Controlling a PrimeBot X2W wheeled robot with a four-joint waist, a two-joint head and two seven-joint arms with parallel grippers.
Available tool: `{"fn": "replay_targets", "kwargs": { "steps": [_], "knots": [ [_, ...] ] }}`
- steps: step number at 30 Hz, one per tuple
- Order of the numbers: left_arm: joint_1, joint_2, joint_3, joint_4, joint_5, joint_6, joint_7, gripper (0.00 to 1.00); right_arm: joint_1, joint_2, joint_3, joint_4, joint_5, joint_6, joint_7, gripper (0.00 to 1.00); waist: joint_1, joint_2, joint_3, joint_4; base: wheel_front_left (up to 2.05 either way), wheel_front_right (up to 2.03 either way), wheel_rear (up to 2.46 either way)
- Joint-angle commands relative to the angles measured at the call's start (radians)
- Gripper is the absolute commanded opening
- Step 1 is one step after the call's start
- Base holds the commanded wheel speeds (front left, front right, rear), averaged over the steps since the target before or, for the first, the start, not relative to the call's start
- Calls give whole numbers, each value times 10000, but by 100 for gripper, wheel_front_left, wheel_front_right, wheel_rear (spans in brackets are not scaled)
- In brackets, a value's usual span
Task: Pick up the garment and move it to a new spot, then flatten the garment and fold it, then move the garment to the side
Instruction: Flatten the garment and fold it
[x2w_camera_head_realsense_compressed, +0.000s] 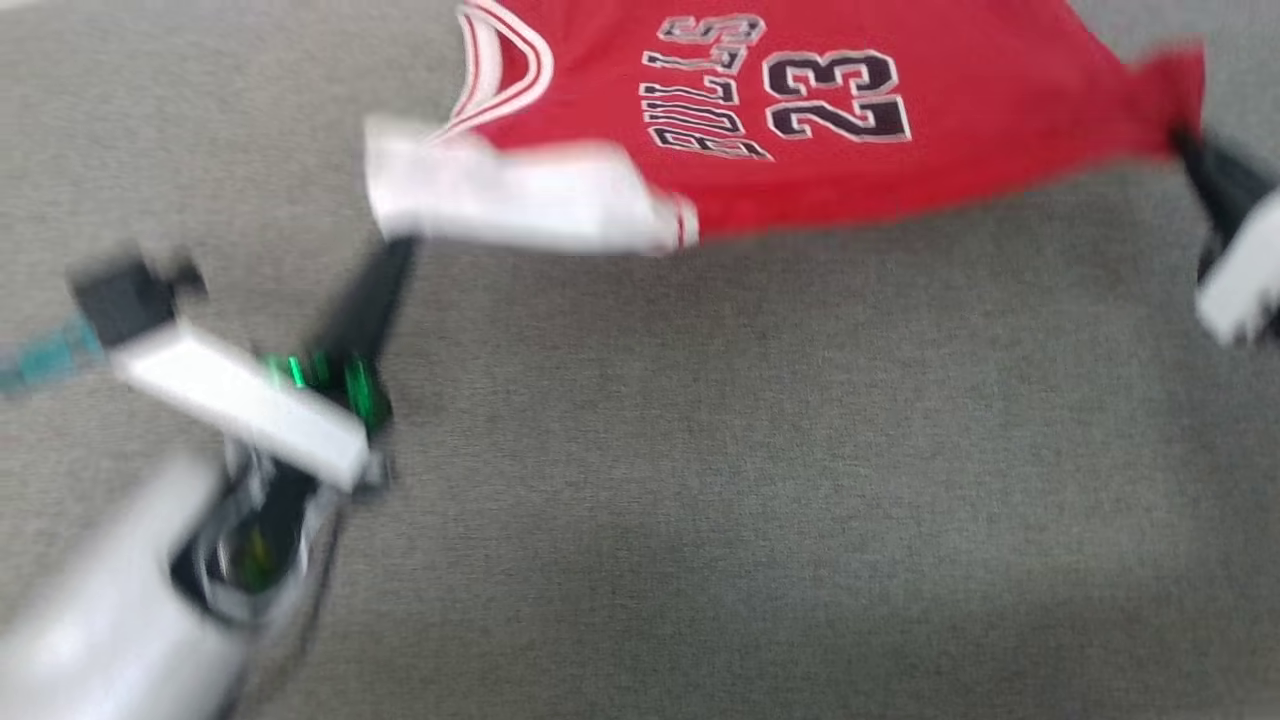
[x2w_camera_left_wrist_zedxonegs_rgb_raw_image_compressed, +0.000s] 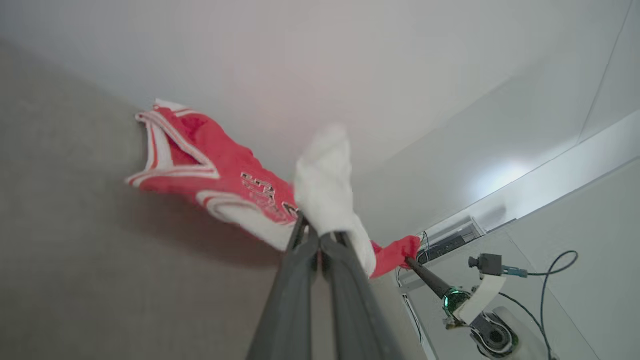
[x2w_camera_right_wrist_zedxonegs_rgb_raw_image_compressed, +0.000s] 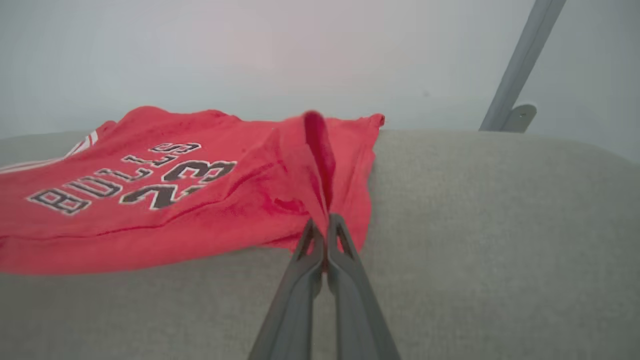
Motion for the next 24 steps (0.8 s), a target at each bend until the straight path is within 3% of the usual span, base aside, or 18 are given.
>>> {"fn": "replay_targets", "kwargs": {
  "steps": [1, 7, 13, 19, 24],
  "knots": [
    [596, 108, -25, -426, -23, 7, -108, 0, 669, -236, -45, -406, 215, -4, -46, 0, 0, 0, -224, 146, 0, 0, 0],
    [3293, 879, -238, -2599, 241, 7, -236, 0, 3809, -1295, -702, -2317, 908, -4, 231, 0, 0, 0, -649, 384, 0, 0, 0],
    [5035, 1698, -390, -4290, 680, 7, -274, 0, 6832, -1873, -2343, -3966, 1350, -4, 798, 0, 0, 0, -815, 570, 0, 0, 0],
    [5401, 1954, -69, -4745, 945, 9, -296, 0, 8890, -1373, -4243, -5599, 1004, -4, 1564, 0, 0, 0, -844, 506, 0, 0, 0],
    [4057, 1623, -160, -4309, 467, 7, 535, 0, 8577, -511, -5151, -6162, -22, -4, 2481, 0, 0, 0, -695, 321, 0, 0, 0]
  ]
}}
